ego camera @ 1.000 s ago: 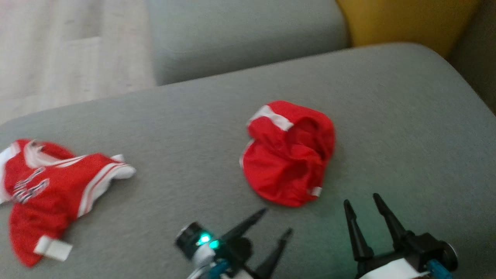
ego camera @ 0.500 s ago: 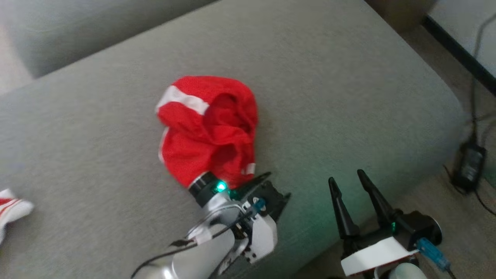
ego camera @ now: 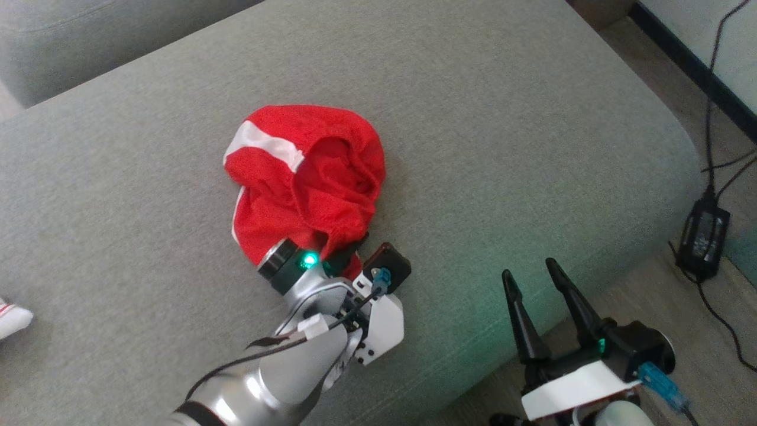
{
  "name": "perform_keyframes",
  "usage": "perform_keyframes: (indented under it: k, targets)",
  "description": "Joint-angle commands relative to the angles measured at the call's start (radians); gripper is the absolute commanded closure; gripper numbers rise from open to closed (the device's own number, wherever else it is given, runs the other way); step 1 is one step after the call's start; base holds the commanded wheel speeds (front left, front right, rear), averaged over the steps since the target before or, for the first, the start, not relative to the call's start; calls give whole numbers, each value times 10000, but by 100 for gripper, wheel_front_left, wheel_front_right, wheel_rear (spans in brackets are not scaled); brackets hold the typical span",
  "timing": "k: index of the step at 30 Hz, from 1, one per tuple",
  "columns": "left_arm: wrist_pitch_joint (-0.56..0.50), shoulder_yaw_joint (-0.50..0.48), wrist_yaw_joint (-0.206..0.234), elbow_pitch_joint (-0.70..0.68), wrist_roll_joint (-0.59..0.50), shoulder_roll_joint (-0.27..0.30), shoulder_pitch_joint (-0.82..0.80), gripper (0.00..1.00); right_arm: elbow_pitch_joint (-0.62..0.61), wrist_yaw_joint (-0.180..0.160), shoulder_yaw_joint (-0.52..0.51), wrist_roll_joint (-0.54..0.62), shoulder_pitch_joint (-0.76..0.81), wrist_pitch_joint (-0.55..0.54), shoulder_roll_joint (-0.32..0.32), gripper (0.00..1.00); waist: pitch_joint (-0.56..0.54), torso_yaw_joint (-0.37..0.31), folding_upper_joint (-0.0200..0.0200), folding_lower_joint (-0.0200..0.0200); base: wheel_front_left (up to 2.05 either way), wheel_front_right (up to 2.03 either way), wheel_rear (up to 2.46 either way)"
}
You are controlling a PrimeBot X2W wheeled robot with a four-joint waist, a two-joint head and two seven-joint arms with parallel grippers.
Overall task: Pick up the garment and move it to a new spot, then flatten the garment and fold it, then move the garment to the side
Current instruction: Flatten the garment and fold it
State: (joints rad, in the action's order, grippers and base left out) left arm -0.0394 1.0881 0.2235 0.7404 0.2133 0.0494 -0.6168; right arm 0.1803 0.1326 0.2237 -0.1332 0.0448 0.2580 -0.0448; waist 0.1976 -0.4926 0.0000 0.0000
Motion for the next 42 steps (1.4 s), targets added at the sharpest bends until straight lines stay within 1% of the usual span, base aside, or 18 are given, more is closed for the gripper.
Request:
perform_keyframes:
  k: [1,3,11,16,21,22,23,24,25,29,32,35,36,39,42]
  targets:
    - [230,-237,207,-289,1,9,-459,0,-287,-19,134,52,-334,38,-54,0,-18,174,0,0,0,0,0]
    - [405,-226,329,-425,-11,10,-426,0,-295,-19,81,76,-315,38,-54,0,-23,280,0,0,0,0,0]
    - [634,-275,560,-977,72,207,-255,0,-301,-19,33,132,-317,38,-54,0,-18,470,0,0,0,0,0]
    - [444,-212,721,-1366,28,375,-224,0,-292,-19,64,154,-354,38,-54,0,65,505,0,0,0,0,0]
    - [4,-49,635,-1341,61,634,-95,1,-292,-19,119,110,-405,38,-54,0,156,461,0,0,0,0,0]
    - [-14,-40,629,-1348,73,666,-86,42,-293,-19,117,102,-425,38,-54,0,169,456,0,0,0,0,0]
    - [-28,-27,612,-1357,86,692,-83,55,-294,-19,107,94,-440,38,-54,0,178,456,0,0,0,0,0]
    - [-37,-19,584,-1370,113,710,-77,91,-294,-19,97,88,-450,38,-54,0,180,458,0,0,0,0,0]
    - [-22,-9,547,-1396,140,721,-73,100,-289,-19,89,85,-454,38,-54,0,171,462,0,0,0,0,0]
    - [73,-4,351,-1593,313,701,-68,100,-244,-19,71,79,-414,38,-54,0,-2,513,0,0,0,0,0]
    - [549,-309,83,-2098,801,573,-62,100,-224,-19,93,83,-393,38,-54,0,-219,578,0,0,0,0,0]
    - [1022,-1057,-567,-2872,1993,343,-98,100,-172,-19,99,96,-358,38,-54,0,-510,699,0,0,0,0,0]
    - [1127,-1230,-771,-3116,2209,311,-291,100,-150,-19,99,110,-326,38,-54,0,-627,745,0,0,0,0,0]
    - [1461,-2034,-1152,-3763,2864,255,-1059,100,-83,-19,117,202,-218,38,-54,0,-1011,911,0,0,0,0,0]
    - [1772,-3103,-1376,-4230,3714,211,-1780,100,-60,-19,109,323,-90,38,-54,0,-1366,1143,0,0,0,0,0]
